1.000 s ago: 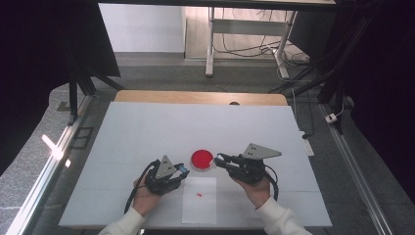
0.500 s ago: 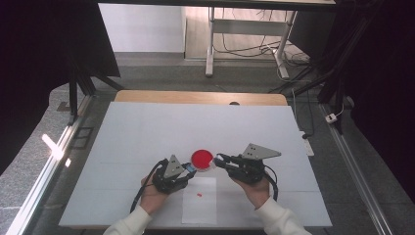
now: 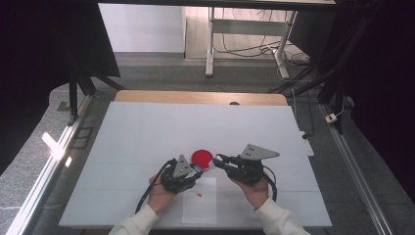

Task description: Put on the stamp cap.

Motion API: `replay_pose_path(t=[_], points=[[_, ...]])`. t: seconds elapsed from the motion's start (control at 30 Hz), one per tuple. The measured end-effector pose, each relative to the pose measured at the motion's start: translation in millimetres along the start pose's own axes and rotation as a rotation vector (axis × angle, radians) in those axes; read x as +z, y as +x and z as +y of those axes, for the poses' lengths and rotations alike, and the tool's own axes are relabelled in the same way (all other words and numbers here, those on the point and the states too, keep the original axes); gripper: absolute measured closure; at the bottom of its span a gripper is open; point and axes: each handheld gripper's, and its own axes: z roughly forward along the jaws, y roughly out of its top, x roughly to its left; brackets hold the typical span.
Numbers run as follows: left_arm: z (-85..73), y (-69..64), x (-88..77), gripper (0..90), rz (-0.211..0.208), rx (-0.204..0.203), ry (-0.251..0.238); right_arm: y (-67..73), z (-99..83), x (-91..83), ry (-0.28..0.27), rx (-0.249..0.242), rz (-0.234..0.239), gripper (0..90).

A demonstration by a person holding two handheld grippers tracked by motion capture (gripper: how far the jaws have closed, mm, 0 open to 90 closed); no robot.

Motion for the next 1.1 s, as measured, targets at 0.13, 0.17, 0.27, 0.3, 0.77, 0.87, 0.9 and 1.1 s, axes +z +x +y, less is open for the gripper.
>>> replay_pose_path(t=[0.13, 0.17, 0.27, 0.3, 0.77, 0.87, 0.9, 1.1], points=[[2.4, -2.7, 4.0, 64.4, -0.003, 0.006, -0.001, 0.3, -0.1, 0.3, 0.000, 0.001, -0.001, 75.6], [2.9, -3.3, 4.9, 64.4, -0.003, 0.008, -0.001, 0.4, -0.2, 0.4, 0.000, 0.001, -0.001, 75.6], [4.6, -5.2, 7.9, 64.3, -0.007, 0.009, -0.002, 0.7, -0.7, 1.2, 0.000, 0.001, -0.005, 75.6], [5.2, -5.9, 9.2, 64.4, -0.010, 0.010, -0.003, 0.9, -0.8, 1.5, 0.002, 0.001, -0.006, 75.6], [12.3, -12.9, 18.2, 64.3, -0.017, 0.023, -0.010, 3.1, -1.7, 3.8, 0.007, 0.010, -0.030, 75.5], [13.2, -13.4, 19.1, 64.3, -0.017, 0.024, -0.011, 3.4, -1.6, 3.9, 0.005, 0.017, -0.036, 75.5], [13.5, -13.6, 19.3, 64.3, -0.017, 0.025, -0.012, 3.7, -1.6, 4.1, 0.003, 0.018, -0.037, 75.5], [14.7, -14.1, 21.0, 64.3, -0.013, 0.025, -0.014, 4.8, -1.5, 4.4, 0.000, 0.025, -0.044, 75.5]])
